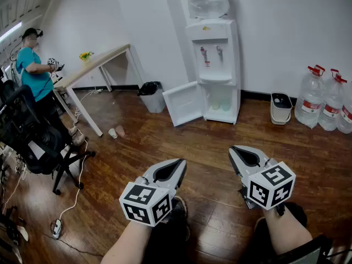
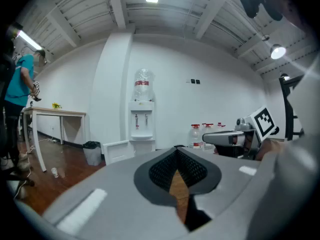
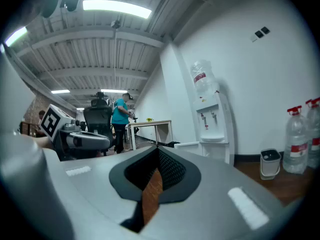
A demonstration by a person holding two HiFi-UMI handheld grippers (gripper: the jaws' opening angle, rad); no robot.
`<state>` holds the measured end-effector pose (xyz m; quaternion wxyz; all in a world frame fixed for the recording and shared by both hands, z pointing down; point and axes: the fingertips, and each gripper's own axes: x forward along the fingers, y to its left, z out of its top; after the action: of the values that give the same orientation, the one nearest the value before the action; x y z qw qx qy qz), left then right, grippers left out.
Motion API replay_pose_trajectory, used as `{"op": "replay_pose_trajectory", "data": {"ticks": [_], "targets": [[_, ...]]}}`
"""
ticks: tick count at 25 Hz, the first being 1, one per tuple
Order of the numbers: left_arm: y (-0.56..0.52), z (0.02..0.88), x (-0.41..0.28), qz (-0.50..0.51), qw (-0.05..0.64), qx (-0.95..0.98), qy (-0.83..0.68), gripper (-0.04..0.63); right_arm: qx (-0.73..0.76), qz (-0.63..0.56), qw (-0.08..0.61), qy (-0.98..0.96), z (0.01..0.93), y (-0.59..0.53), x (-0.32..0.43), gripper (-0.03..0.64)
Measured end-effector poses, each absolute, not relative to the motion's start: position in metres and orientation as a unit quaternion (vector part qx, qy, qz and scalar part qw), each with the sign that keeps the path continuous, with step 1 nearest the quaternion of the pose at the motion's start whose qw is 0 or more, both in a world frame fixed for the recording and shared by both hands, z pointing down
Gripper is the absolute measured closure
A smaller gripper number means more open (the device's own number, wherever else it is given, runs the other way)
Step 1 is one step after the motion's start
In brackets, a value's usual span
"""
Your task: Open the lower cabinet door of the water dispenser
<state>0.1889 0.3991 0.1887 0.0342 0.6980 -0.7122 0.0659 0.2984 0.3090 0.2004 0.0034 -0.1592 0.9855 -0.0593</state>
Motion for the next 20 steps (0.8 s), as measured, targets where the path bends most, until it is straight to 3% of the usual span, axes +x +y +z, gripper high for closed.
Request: {"op": "replay_pose_trajectory", "data": {"ticks": [20], "targets": [[0.284, 0.199, 0.095, 0.024, -0.011, 0.749, -0.661, 0.431, -0.219, 0.006, -0.025, 0.975, 0.193, 0.227, 0.216, 0.615]]}}
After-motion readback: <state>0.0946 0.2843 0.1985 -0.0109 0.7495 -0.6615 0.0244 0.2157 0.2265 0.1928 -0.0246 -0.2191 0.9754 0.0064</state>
